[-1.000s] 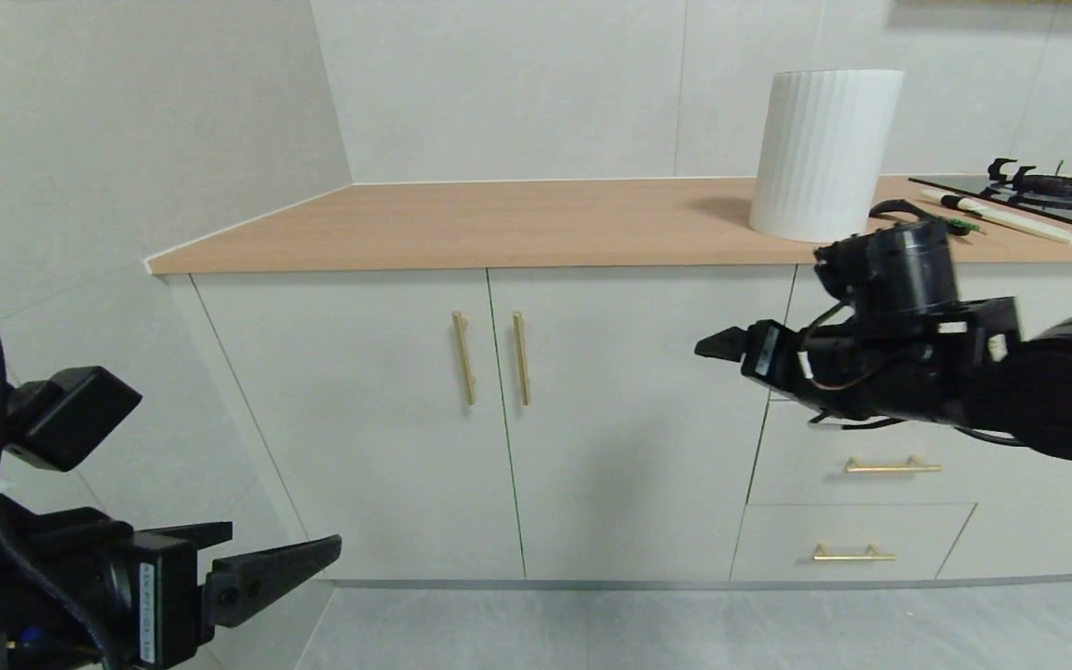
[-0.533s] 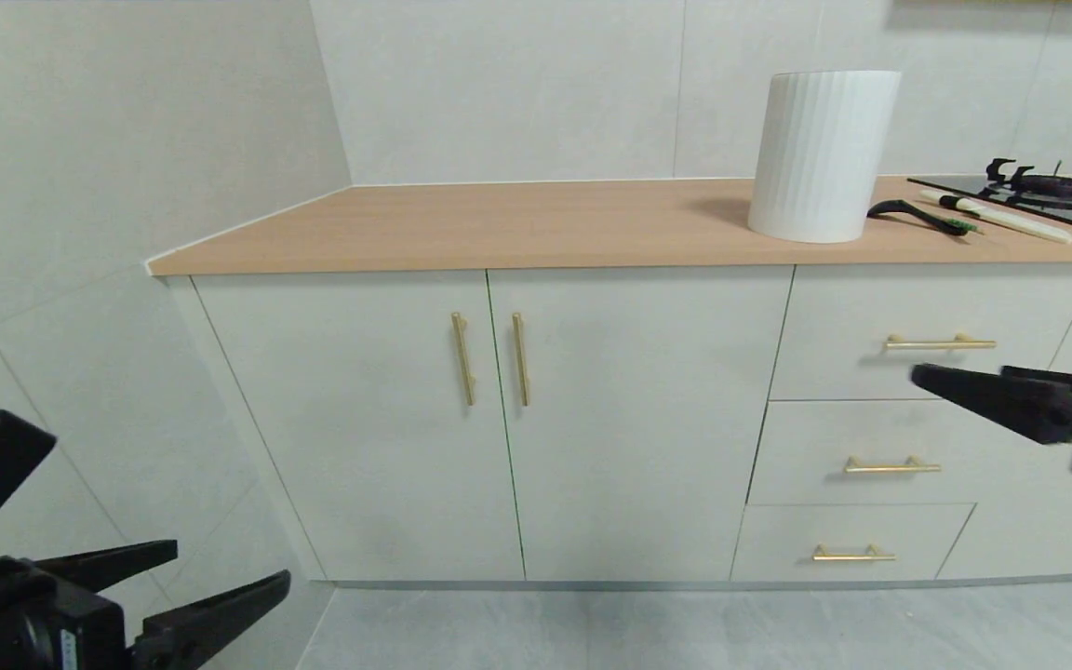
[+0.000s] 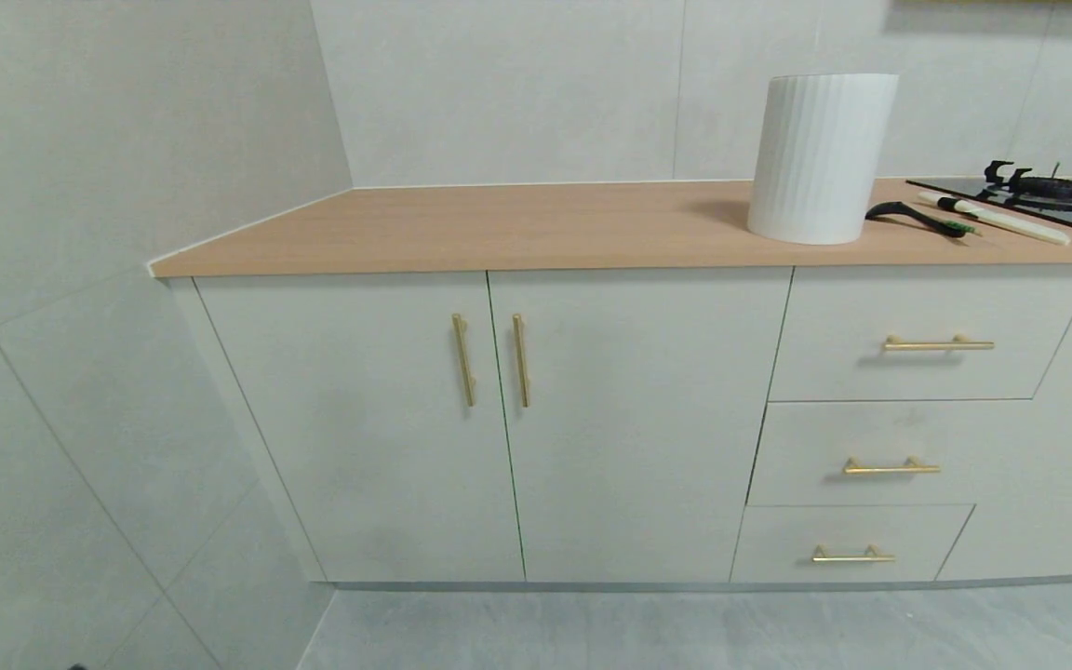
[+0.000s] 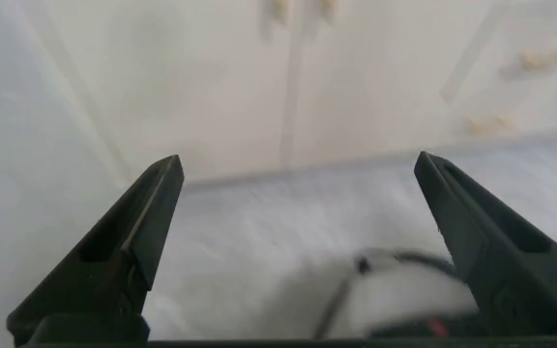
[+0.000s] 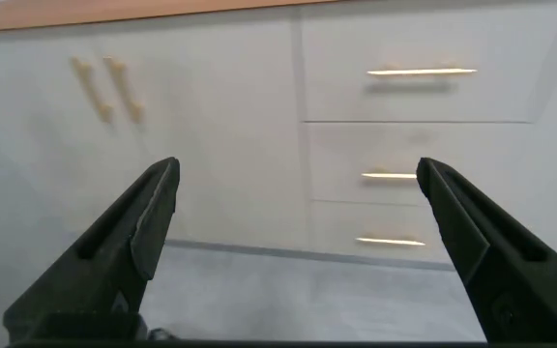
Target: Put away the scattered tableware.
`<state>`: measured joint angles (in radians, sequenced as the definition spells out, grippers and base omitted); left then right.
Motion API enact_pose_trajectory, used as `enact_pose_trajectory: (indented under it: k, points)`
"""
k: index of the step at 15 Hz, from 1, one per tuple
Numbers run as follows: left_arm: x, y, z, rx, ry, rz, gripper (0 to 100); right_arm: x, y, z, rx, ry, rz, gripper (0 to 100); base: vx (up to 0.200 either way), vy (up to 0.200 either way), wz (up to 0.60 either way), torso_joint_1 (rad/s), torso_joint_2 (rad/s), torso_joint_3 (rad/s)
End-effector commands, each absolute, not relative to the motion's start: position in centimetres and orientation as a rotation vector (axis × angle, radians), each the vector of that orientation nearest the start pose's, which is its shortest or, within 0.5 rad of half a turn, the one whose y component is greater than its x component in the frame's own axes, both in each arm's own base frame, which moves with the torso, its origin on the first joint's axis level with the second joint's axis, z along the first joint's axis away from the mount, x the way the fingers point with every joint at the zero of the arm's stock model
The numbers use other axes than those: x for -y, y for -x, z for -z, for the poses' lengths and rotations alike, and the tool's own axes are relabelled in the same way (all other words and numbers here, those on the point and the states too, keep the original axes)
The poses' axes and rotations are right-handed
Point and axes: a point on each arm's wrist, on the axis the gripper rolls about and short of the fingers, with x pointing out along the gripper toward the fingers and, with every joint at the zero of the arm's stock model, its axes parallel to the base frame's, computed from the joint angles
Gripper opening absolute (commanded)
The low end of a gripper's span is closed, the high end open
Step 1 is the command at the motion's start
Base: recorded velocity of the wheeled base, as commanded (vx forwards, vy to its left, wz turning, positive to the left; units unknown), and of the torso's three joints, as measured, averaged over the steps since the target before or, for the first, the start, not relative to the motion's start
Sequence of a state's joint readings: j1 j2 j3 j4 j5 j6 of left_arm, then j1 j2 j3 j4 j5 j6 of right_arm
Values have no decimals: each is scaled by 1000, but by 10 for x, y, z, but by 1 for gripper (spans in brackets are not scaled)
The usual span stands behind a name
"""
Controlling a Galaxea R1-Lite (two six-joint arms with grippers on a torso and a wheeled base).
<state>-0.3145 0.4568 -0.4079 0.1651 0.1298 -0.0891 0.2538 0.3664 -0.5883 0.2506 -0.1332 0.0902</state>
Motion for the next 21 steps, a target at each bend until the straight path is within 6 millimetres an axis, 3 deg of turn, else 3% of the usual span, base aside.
enact_pose_trajectory:
  k: [1, 2, 8, 10, 13, 15, 21]
  points:
    - [-10, 40, -157, -14, 9, 49, 100, 14, 66, -194, 86, -80, -27, 100, 0, 0, 0, 0, 0, 0]
    - [-11, 48, -152, 9, -16, 35, 100, 13, 73, -187, 94, -79, -5, 100, 0, 0, 0, 0, 0, 0]
    - [-8, 51, -155, 51, -22, -168, 100, 4, 81, -167, 109, -73, 202, 100, 0, 0, 0, 0, 0, 0]
    - [-4, 55, -132, 57, -80, -177, 100, 4, 70, -146, 53, -61, 204, 100, 0, 0, 0, 0, 0, 0]
    - [-4, 36, -100, -5, -85, -178, 100, 4, 48, -115, -16, -39, 198, 100, 0, 0, 0, 0, 0, 0]
    - [-3, 25, -80, 6, -96, -139, 100, 4, 30, -94, 49, -6, 182, 100, 0, 0, 0, 0, 0, 0]
    - [0, 23, -79, 37, -79, -23, 100, -1, 23, -75, -8, 69, -40, 100, 0, 0, 0, 0, 0, 0]
